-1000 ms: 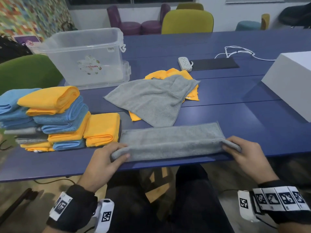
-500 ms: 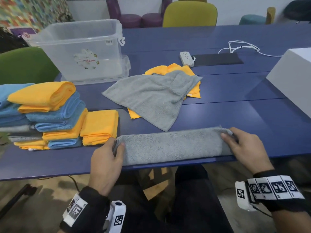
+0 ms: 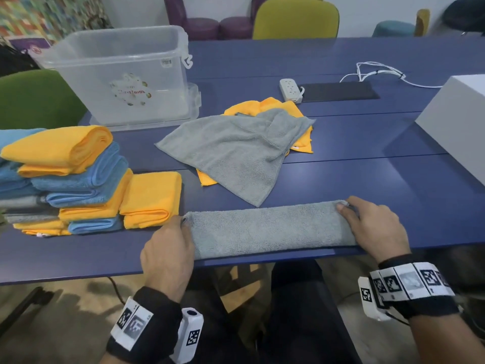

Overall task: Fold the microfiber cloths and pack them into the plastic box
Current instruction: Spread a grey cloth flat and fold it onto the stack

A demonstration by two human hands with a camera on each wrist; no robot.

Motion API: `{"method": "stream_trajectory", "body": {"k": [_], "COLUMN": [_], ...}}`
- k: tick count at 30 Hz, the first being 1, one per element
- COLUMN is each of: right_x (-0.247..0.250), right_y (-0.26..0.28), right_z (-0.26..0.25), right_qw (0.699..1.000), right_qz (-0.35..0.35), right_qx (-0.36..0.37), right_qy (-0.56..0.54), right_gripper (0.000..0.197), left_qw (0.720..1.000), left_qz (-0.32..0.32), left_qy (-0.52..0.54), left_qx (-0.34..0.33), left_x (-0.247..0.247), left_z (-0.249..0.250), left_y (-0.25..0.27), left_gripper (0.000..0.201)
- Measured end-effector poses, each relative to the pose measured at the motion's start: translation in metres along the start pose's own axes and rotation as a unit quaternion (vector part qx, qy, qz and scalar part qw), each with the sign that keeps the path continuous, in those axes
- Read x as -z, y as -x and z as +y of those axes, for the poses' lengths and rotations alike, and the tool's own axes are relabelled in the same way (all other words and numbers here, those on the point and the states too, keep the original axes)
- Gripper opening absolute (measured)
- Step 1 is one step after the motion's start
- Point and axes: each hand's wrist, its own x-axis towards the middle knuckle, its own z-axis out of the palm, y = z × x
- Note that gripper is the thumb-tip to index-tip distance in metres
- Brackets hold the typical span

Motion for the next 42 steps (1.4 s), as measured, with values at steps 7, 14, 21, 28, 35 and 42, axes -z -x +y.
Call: {"method": "stream_trajectory", "body": {"k": [7, 14, 21, 28, 35, 42], "right_x": [0.002, 0.003, 0.000, -0.005, -0.045, -0.081], "right_y": [0.002, 0.010, 0.016, 0.014, 0.047, 0.068], "right_z": [-0.009, -0.018, -0.024, -0.022, -0.084, -0.106], "right_qw": [0.999, 0.995, 0.993, 0.989, 0.967, 0.964], "right_qz": [0.006, 0.025, 0.060, 0.117, 0.105, -0.027], "right_qx": [-0.034, -0.096, -0.104, -0.089, 0.228, 0.265], "right_qy": [0.017, 0.006, -0.008, -0.017, -0.040, 0.024], "right_gripper": [0.040, 0.038, 0.028, 0.031, 0.048, 0.059], "left_qw": [0.999, 0.998, 0.996, 0.993, 0.974, 0.973], "left_qz": [0.000, 0.014, 0.032, 0.118, 0.131, -0.042], "left_qy": [-0.030, -0.033, -0.054, -0.010, 0.001, -0.077], "left_qx": [0.030, 0.056, 0.063, 0.017, -0.187, -0.214], "left_x": [-0.003, -0.010, -0.012, -0.011, -0.016, -0.057], "left_z": [0.006, 0.012, 0.012, 0.004, 0.042, 0.032], "left_y": [-0.007, -0.001, -0.002, 0.004, 0.026, 0.019], "left_gripper": [0.032, 0.026, 0.027, 0.028, 0.040, 0.066]}}
